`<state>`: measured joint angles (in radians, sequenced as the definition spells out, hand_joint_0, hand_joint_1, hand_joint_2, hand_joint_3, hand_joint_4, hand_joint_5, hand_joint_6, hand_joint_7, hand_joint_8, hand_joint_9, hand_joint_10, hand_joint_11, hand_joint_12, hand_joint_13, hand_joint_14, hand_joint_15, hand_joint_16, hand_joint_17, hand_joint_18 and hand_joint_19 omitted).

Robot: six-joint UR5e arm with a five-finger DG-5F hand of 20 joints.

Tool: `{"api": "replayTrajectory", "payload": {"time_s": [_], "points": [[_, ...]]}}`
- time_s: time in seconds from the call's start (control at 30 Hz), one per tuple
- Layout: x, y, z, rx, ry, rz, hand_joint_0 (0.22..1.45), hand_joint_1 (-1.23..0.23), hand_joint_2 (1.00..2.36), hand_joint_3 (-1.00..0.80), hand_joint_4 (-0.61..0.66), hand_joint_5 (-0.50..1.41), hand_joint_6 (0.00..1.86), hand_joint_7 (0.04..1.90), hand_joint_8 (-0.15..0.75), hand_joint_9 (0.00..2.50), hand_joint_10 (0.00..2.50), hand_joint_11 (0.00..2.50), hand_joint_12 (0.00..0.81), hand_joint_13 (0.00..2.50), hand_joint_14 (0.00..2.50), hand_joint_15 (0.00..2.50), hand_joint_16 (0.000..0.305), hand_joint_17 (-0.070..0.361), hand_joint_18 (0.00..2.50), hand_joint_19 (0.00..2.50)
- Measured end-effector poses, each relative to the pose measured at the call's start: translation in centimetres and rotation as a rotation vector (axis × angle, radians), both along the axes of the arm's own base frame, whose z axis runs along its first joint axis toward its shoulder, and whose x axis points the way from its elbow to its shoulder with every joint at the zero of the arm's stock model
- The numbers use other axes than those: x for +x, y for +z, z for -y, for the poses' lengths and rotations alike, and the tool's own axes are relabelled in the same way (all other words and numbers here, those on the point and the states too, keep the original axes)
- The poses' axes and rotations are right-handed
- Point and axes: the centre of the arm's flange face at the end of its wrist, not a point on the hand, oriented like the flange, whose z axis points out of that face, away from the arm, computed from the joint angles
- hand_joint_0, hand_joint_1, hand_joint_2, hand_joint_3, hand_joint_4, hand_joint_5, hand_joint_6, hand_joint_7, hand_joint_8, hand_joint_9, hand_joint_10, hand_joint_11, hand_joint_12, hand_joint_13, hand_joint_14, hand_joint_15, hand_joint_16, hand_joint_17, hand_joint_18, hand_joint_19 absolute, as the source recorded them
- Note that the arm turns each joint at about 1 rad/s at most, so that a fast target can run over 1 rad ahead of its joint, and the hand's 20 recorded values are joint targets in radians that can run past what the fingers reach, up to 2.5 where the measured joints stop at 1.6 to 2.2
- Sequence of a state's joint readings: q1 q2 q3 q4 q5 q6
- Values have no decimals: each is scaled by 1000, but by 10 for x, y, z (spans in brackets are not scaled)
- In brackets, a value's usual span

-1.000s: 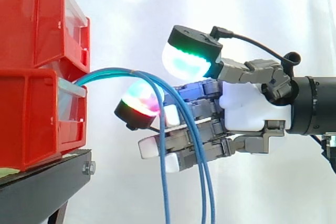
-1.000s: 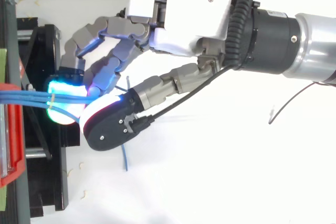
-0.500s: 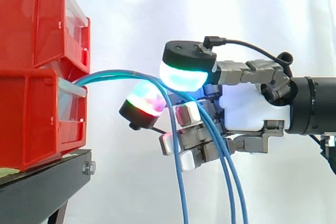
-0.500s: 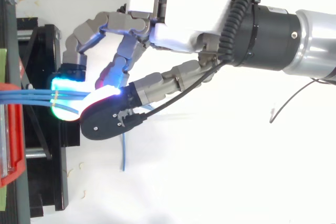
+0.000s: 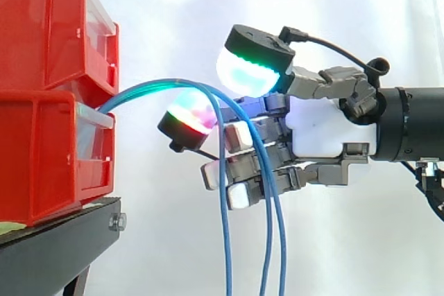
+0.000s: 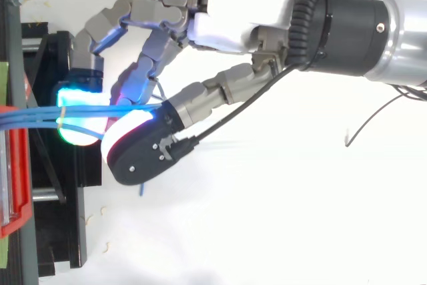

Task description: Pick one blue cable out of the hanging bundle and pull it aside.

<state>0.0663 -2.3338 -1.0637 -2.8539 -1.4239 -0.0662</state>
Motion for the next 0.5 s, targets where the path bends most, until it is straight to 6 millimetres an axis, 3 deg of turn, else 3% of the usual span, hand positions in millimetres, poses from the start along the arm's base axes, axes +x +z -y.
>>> {"api": "replayTrajectory", "payload": {"time_s": [0.13, 0.33, 0.4, 0.5], "points": [[-1, 0, 1, -3, 1, -15, 582, -667, 1009, -370, 44, -57, 889, 898, 250, 1208, 28, 660, 368, 902, 23, 551, 49, 111, 696, 704], [-2, -1, 1, -4, 1, -20, 601, -812, 1013, -127, 85, -65, 906, 845, 298, 1277, 29, 795, 414, 939, 20, 531, 58, 131, 787, 649], [-2, -1, 1, -4, 1, -20, 636, -885, 1008, -13, -32, -78, 931, 849, 302, 1279, 30, 848, 420, 934, 20, 537, 60, 135, 805, 639], [-2, 0, 1, -4, 1, -21, 680, -911, 1010, 19, -131, -96, 956, 916, 285, 1211, 31, 862, 406, 892, 21, 544, 57, 128, 764, 648]]}}
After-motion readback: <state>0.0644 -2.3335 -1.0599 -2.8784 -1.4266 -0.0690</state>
